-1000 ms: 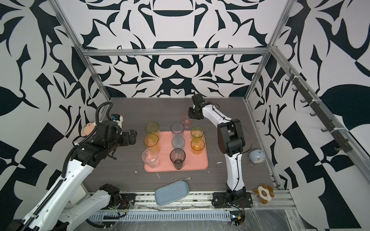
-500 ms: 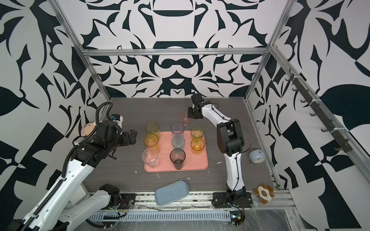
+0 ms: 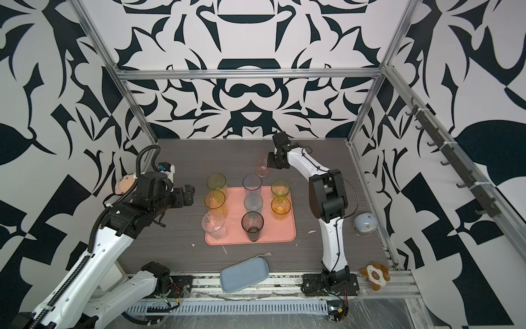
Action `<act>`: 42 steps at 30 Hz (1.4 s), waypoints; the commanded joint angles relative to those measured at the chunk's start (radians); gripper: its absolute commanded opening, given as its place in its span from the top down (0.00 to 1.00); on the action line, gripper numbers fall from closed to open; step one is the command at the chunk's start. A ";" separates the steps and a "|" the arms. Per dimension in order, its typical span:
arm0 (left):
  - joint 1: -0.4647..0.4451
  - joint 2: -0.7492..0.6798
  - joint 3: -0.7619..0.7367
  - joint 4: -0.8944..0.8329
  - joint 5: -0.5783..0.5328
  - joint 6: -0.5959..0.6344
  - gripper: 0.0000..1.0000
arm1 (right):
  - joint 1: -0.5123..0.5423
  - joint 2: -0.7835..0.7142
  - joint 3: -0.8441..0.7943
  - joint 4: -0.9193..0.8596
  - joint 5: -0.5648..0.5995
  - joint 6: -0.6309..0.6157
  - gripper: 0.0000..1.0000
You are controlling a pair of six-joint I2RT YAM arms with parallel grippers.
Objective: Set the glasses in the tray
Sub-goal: 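Lift the pink glass with the right gripper and carry it toward the tray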
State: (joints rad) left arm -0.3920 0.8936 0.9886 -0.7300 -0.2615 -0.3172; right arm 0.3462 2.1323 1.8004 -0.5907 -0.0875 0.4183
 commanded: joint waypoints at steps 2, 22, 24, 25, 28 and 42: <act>0.001 0.000 0.007 -0.018 0.004 -0.007 0.01 | -0.002 -0.108 0.036 -0.023 0.015 -0.019 1.00; 0.001 -0.008 0.005 -0.019 -0.009 -0.012 0.01 | -0.001 -0.416 -0.081 -0.103 0.075 -0.067 1.00; 0.001 -0.009 0.006 -0.019 -0.008 -0.013 0.01 | -0.001 -0.454 -0.103 -0.104 0.077 -0.066 1.00; 0.002 -0.008 0.007 -0.020 -0.010 -0.013 0.01 | -0.001 -0.473 -0.115 -0.104 0.078 -0.066 1.00; 0.000 -0.012 0.005 -0.021 -0.015 -0.013 0.01 | -0.001 -0.529 -0.153 -0.106 0.084 -0.065 1.00; 0.000 0.009 0.027 -0.009 -0.010 -0.048 0.00 | -0.001 -0.735 -0.256 -0.205 0.117 -0.083 1.00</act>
State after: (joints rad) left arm -0.3920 0.8936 0.9890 -0.7368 -0.2802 -0.3405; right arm 0.3462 1.4467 1.5513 -0.7776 0.0086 0.3511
